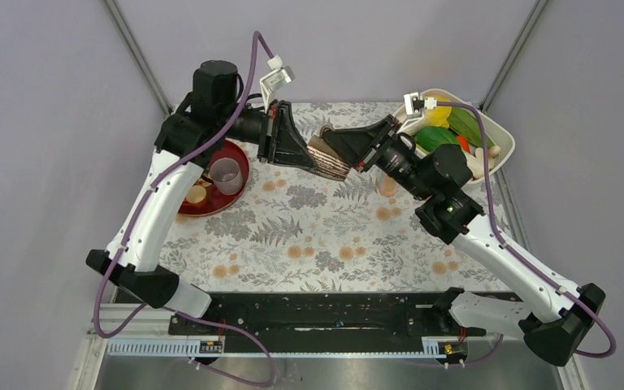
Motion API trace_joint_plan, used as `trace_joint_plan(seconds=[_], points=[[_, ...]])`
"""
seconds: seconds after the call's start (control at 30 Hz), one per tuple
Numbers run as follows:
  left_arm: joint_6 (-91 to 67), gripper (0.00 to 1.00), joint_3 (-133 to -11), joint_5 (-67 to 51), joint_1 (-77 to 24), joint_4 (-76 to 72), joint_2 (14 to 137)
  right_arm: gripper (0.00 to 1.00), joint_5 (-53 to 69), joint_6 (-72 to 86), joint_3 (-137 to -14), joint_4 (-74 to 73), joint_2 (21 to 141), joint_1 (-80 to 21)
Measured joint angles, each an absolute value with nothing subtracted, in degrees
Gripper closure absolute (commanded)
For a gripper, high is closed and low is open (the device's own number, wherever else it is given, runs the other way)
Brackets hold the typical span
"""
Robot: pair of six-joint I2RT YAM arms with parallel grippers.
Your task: Turn the mug right side up
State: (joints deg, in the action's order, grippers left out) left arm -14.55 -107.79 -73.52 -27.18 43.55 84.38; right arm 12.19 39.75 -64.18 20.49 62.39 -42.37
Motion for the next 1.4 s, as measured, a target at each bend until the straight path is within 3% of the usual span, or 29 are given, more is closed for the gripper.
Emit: trace_joint_plan(seconds=[0.03,0.07,0.1,0.13,0.33,0.6,0.87,1.1,1.4], points=[[-14.90,1.00,-107.79,-73.47,-26.94,43.42,84.44,0.42,11.73,39.79,-64.34,20.21,62.43,-42.37],[-15.03,1.00,-107.85,-73.17,-26.63,43.51,84.47,0.21,11.31,39.86,-64.51,19.75,62.50,-42.39],[-14.94,1.00,-108.01,-72.16,-26.39,43.72,84.55,0.04,10.39,39.92,-64.82,18.94,62.70,-42.48],[-14.44,1.00,-108.16,-69.73,-26.26,44.53,84.62,0.01,8.84,39.66,-65.23,17.50,62.89,-42.59],[-5.50,1.00,-111.28,-49.76,-22.55,53.49,86.46,0.01,-1.41,38.57,-65.67,8.10,64.29,-42.65],[5.78,1.00,-112.05,-33.67,-12.53,60.12,88.75,0.01,-11.22,38.57,-65.65,-2.61,65.93,-42.63],[16.01,1.00,-127.55,-15.79,-1.67,61.28,112.71,0.01,-12.95,38.57,-64.12,-6.92,65.82,-42.63],[20.71,1.00,-130.26,-7.75,1.15,62.30,127.76,0.01,-13.54,38.28,-61.32,-9.87,64.79,-42.65],[24.12,1.00,-130.28,-2.70,2.70,61.01,133.08,0.01,-14.15,38.17,-59.96,-11.55,63.79,-42.65]])
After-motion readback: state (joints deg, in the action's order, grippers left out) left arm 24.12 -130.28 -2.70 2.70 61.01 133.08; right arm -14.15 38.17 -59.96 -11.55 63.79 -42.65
